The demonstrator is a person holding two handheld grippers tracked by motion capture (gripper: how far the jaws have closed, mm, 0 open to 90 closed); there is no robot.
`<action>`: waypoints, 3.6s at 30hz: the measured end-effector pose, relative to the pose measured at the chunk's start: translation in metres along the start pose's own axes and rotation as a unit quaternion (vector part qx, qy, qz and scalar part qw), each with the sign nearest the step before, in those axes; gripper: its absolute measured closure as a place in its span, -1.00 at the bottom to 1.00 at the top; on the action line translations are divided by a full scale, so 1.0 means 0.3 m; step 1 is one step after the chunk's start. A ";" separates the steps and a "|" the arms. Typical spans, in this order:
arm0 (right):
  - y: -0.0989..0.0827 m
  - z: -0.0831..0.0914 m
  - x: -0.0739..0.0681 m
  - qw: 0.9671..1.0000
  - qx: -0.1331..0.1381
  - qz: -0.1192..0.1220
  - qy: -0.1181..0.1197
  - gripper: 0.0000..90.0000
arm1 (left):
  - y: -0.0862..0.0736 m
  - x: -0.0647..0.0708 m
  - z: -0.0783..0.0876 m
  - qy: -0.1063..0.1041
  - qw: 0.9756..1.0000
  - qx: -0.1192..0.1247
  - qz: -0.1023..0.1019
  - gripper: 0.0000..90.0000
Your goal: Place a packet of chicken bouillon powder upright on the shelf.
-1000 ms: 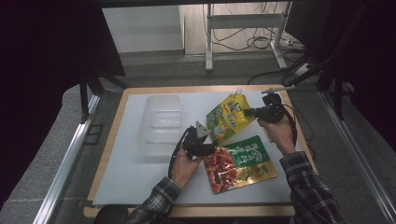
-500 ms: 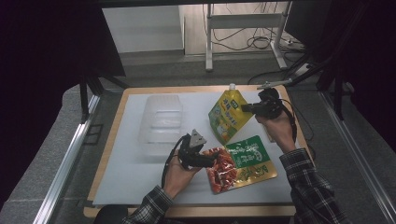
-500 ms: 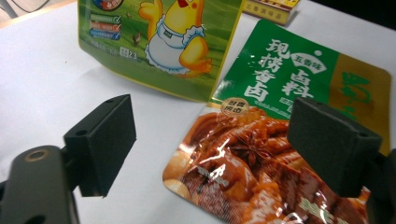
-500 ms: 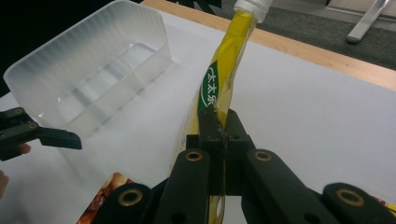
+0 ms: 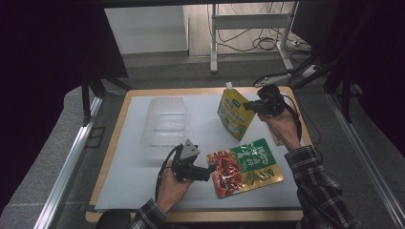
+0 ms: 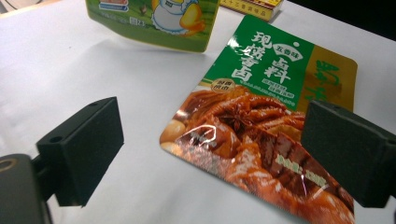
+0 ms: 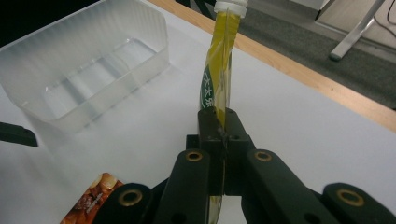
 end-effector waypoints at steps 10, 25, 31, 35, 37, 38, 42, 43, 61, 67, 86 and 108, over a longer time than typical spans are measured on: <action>0.027 0.004 -0.021 0.999 0.003 0.042 0.021 0.98 | -0.068 -0.012 0.076 0.006 1.000 0.000 -0.002 -0.97; 0.107 -0.050 -0.042 0.997 0.008 0.057 0.051 0.98 | -0.146 -0.031 0.151 0.015 1.000 -0.004 -0.014 -1.00; 0.135 -0.087 -0.042 0.996 0.008 0.061 0.065 0.98 | -0.164 -0.028 0.168 0.016 1.000 -0.008 -0.016 -1.00; 0.153 -0.100 -0.039 0.996 0.011 0.060 0.069 0.98 | -0.173 -0.030 0.178 0.018 1.000 -0.010 -0.016 -1.00; 0.163 -0.104 -0.038 0.996 0.012 0.061 0.070 0.98 | -0.180 -0.032 0.184 0.021 1.000 -0.013 -0.018 -1.00; 0.169 -0.107 -0.037 0.996 0.013 0.060 0.071 0.98 | -0.183 -0.035 0.188 0.023 1.000 -0.013 -0.018 -1.00; 0.191 -0.122 -0.037 0.995 0.013 0.064 0.074 0.98 | -0.192 -0.052 0.197 0.024 1.000 -0.015 -0.011 -1.00; 0.197 -0.127 -0.039 0.995 0.012 0.063 0.075 0.98 | -0.192 -0.055 0.198 0.024 1.000 -0.015 -0.008 -1.00; 0.299 -0.194 -0.057 0.992 0.021 0.074 0.095 0.98 | -0.197 -0.063 0.200 0.019 1.000 -0.020 -0.006 -1.00; 0.339 -0.210 -0.070 0.991 0.025 0.076 0.104 0.98 | -0.197 -0.066 0.200 0.020 1.000 -0.019 -0.005 -1.00; 0.443 -0.348 -0.119 0.988 0.022 0.089 0.123 0.98 | -0.196 -0.083 0.209 0.014 1.000 -0.014 0.006 -1.00; 0.499 -0.492 -0.162 0.985 0.010 0.105 0.137 0.98 | -0.199 -0.086 0.205 0.008 1.000 -0.019 0.006 -1.00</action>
Point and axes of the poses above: each handheld gripper's, and its own axes: z roughly backward along the jaws, y roughly out of its top, x roughly to its right, the point moved 2 cm from there along -z, roughly forward along the jaws, and after that the axes turned 15 degrees about y, right-handed, at the moved point
